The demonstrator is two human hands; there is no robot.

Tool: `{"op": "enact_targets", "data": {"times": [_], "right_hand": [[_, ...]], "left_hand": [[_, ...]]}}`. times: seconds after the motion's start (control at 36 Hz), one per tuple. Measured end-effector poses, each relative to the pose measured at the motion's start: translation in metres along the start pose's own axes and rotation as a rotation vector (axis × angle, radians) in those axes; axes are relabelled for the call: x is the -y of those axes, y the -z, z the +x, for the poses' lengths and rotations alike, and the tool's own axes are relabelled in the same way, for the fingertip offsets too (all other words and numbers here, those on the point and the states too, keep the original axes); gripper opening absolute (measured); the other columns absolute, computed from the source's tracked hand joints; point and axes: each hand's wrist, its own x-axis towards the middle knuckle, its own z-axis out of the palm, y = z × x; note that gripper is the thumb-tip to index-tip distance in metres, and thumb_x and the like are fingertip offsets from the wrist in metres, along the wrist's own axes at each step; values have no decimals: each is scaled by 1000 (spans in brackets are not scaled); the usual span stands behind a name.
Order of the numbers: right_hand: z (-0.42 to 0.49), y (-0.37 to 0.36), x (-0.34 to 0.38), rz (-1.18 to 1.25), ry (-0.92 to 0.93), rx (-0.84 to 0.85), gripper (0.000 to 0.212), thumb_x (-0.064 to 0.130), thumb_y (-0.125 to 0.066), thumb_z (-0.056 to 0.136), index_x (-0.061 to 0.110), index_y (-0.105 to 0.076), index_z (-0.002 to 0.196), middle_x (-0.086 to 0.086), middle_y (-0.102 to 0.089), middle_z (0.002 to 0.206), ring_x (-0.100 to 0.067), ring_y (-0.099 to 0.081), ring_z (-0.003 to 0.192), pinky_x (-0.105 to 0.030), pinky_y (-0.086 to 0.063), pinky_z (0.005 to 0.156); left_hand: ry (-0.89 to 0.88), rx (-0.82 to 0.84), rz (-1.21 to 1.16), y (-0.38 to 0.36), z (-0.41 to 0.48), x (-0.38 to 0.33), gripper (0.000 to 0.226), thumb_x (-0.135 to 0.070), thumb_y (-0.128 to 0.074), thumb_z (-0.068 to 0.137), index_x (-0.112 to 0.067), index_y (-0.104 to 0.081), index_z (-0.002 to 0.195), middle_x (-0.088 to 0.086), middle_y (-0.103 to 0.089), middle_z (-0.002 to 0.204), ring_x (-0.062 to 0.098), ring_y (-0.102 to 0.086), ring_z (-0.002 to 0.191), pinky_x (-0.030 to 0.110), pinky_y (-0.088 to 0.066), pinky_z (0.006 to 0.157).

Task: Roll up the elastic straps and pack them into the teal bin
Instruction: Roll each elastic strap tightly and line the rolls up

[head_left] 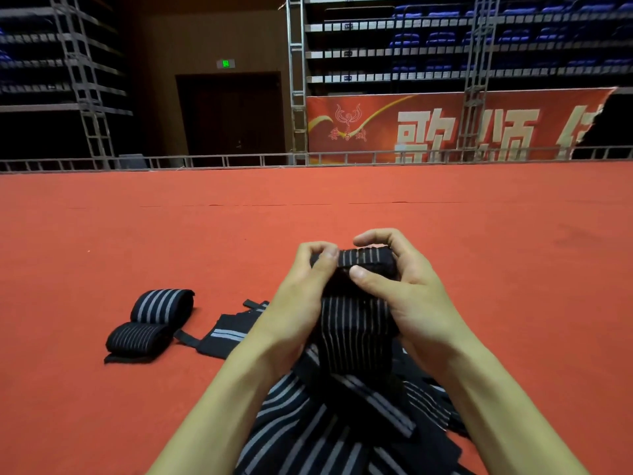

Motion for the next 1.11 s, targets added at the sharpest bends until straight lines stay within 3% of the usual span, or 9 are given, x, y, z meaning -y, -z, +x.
{"op": "enact_targets", "data": {"times": [0.19, 0.33, 0.44, 0.58, 0.64, 0.75, 0.89, 0.97, 1.11], "right_hand": [[-1, -6, -2, -36, -14, -45, 23, 11, -58, 97, 31, -56, 108, 2, -61, 84, -11, -61, 77, -30, -50, 70], [-1, -5, 1, 47, -44, -64, 21, 13, -56, 97, 26, -53, 113, 7, -63, 73, -9, -62, 70, -22, -51, 61], [3, -3, 2, 183, -117, -121, 16, 18, -56, 98, 22, -52, 112, 4, -69, 73, -12, -67, 67, -27, -54, 57], [2, -3, 1, 206, -139, -78, 36, 34, -61, 83, 12, -53, 111, -7, -69, 97, -19, -68, 90, -40, -56, 83], [1, -4, 0, 165, -108, -80, 28, 31, -60, 88, 12, -54, 108, -5, -69, 94, -18, -67, 89, -37, -57, 82], [2, -2, 0, 146, -69, -106, 10, 11, -58, 95, 15, -54, 103, 1, -65, 84, -15, -62, 81, -35, -53, 75], [2, -3, 3, 161, -70, -76, 23, -4, -52, 92, 19, -53, 96, 7, -60, 71, -7, -57, 64, -23, -49, 58], [1, -5, 3, 148, -75, -66, 23, -2, -50, 94, 20, -51, 99, 8, -60, 70, -6, -57, 62, -22, -48, 54], [0, -5, 2, 106, -40, -117, 14, 17, -58, 96, 22, -49, 105, 15, -61, 67, -4, -58, 63, -21, -50, 58]], "left_hand": [[-93, 45, 227, 1, -1, 4, 18, -39, -37, 102, -24, -43, 111, -6, -60, 91, -8, -59, 69, 11, -46, 62], [-130, 80, 180, 3, -1, 4, 14, -29, -47, 102, -22, -43, 113, 0, -58, 96, 0, -59, 79, 16, -50, 70], [-270, 22, 120, 3, 1, 7, 29, -21, -65, 86, -31, -52, 111, 5, -60, 103, 11, -62, 88, 29, -54, 78], [-455, -35, 193, 4, 2, 6, 40, -3, -65, 76, -25, -54, 108, 9, -62, 107, 12, -61, 94, 28, -51, 86], [-461, -28, 188, 6, 3, 7, 44, -1, -65, 75, -27, -53, 109, 7, -63, 106, 11, -61, 94, 24, -50, 83], [-317, 25, 55, 8, 4, 7, 45, -23, -75, 72, -38, -57, 111, -2, -65, 105, 14, -64, 95, 34, -56, 83], [-101, 27, -62, 1, 3, 7, 30, -50, -59, 82, -31, -58, 106, 2, -63, 99, 14, -63, 87, 40, -52, 81], [-72, 54, 77, -2, -2, 6, 43, -68, -45, 89, -31, -51, 110, 1, -64, 98, 13, -64, 86, 40, -54, 82], [-77, 111, 154, -2, -5, 4, 48, -58, -39, 85, -20, -43, 115, -1, -64, 95, 7, -64, 85, 26, -53, 77]]}}
